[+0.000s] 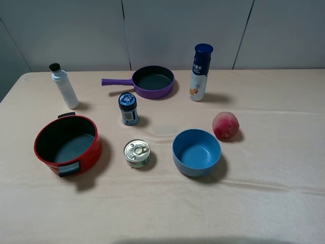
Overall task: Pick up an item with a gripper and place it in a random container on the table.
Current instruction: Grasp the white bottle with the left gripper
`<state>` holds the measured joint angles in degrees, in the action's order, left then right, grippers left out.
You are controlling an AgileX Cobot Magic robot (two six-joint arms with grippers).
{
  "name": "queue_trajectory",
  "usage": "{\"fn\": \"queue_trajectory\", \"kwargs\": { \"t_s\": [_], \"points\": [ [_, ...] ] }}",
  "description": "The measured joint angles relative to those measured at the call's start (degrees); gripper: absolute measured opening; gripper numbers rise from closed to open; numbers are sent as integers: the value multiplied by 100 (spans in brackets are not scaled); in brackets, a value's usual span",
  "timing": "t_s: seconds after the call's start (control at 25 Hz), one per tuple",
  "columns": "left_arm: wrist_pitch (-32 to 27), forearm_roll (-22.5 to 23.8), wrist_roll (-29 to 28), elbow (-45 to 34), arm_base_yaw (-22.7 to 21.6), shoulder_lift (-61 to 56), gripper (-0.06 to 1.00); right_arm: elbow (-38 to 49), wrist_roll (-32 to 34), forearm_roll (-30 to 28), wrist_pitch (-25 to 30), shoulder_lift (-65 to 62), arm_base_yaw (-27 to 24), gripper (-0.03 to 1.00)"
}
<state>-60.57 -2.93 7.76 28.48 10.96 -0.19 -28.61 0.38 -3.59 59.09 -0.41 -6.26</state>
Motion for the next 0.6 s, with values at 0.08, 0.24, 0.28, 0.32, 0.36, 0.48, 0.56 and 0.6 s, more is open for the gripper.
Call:
{"fn": "queue_trajectory", "kwargs": {
  "t_s": [0.08, 0.24, 0.28, 0.32, 0.36, 0.48, 0.56, 0.6],
  "points": [
    [0, -4, 0, 0, 0, 0, 99, 0, 0, 0, 0, 0, 0, 69],
    [0, -4, 0, 0, 0, 0, 99, 0, 0, 0, 0, 0, 0, 69],
    [0, -4, 0, 0, 0, 0, 99, 0, 0, 0, 0, 0, 0, 69],
    [5, -4, 0, 0, 0, 0, 99, 0, 0, 0, 0, 0, 0, 69],
    [11, -17, 0, 0, 0, 0, 99, 0, 0, 0, 0, 0, 0, 69],
    [29, -27, 0, 70, 0, 195, 99, 0, 0, 0, 0, 0, 0, 69],
    [48, -27, 0, 178, 0, 486, 99, 0, 0, 0, 0, 0, 0, 69],
    [55, -27, 0, 241, 0, 663, 99, 0, 0, 0, 0, 0, 0, 69]
  ]
}}
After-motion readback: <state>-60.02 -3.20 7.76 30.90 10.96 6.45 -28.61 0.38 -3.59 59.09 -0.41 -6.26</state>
